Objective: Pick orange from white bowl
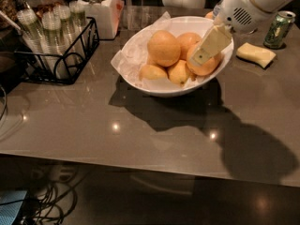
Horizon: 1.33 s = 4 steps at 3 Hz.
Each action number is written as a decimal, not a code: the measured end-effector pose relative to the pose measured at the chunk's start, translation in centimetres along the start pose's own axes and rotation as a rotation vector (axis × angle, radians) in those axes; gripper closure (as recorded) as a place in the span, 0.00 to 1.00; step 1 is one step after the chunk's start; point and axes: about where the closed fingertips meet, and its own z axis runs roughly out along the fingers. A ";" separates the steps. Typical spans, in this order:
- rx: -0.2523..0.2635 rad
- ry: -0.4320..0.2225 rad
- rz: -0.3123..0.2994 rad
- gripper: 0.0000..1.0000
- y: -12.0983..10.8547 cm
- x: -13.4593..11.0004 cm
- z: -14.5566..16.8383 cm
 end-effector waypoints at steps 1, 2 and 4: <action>-0.067 0.027 0.016 0.15 0.9 0.4 2.1; -0.127 0.063 0.025 0.16 1.9 0.8 3.9; -0.178 0.125 0.033 0.21 2.3 1.5 6.4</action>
Offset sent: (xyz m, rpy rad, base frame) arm 0.0001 0.0254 -0.0644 0.0061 0.2273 0.0506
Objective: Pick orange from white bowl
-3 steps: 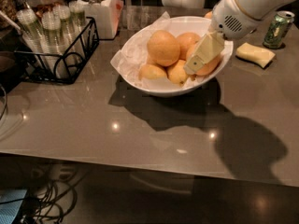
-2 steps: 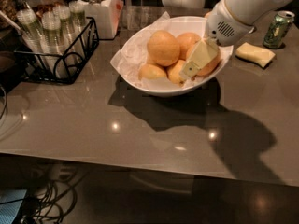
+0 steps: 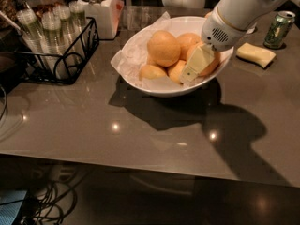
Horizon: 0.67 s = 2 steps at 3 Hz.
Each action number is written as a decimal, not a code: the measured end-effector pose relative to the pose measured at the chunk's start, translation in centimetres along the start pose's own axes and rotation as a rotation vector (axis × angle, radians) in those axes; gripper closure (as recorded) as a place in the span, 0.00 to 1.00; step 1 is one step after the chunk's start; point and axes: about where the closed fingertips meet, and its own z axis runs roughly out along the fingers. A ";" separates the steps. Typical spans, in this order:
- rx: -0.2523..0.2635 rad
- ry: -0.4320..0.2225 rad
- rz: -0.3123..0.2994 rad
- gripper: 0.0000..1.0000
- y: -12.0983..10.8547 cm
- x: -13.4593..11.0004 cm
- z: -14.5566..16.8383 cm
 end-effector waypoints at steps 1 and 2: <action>0.000 0.000 0.000 0.22 0.0 -0.1 -0.3; 0.009 0.007 0.005 0.41 -0.3 0.0 -0.2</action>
Offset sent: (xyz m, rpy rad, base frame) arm 0.0122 -0.0159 -0.0162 -0.0479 -0.0144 -0.0460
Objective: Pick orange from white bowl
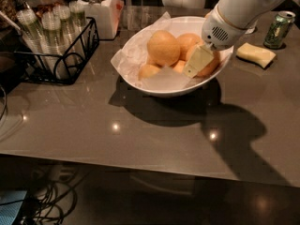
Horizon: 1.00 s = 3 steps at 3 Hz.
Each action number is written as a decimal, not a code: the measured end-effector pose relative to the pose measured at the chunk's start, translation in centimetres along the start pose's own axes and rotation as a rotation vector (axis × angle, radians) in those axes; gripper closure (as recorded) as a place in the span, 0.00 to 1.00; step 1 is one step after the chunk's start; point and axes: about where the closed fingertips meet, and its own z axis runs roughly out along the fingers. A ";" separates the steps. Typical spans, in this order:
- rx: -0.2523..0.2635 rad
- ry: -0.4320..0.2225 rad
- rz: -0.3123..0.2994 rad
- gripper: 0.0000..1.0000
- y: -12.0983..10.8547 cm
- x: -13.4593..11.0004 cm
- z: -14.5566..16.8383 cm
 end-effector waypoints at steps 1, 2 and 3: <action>0.006 0.000 0.000 0.64 0.0 0.0 -0.4; 0.006 0.000 0.000 0.87 -0.1 -0.1 -0.5; 0.014 -0.119 -0.071 1.00 0.7 -2.0 -3.1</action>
Offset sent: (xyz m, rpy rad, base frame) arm 0.0095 -0.0178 0.0275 -0.0253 -0.2068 -0.0546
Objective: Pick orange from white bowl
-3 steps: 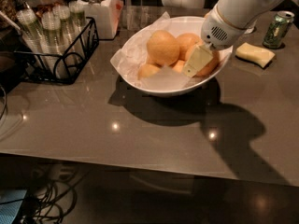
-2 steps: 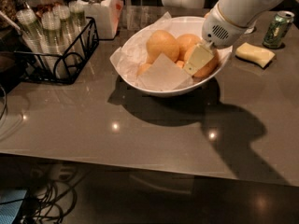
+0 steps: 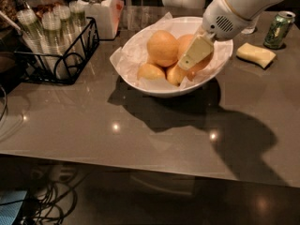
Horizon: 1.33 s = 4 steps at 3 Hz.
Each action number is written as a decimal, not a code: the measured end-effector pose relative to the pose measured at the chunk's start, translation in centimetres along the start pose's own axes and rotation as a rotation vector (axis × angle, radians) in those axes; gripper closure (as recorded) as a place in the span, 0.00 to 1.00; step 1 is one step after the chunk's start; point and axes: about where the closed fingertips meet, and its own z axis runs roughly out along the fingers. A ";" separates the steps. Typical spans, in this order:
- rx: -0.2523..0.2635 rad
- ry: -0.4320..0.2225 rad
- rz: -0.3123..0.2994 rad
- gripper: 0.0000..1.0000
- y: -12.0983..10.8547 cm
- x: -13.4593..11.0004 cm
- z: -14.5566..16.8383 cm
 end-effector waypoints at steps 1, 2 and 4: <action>-0.016 -0.182 -0.122 1.00 3.1 -2.6 -5.4; -0.039 -0.317 -0.135 1.00 5.9 -2.3 -9.6; -0.054 -0.443 -0.043 1.00 8.6 0.4 -13.1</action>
Offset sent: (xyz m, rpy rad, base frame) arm -0.1254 -0.0145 0.1229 0.4067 -0.2240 0.1914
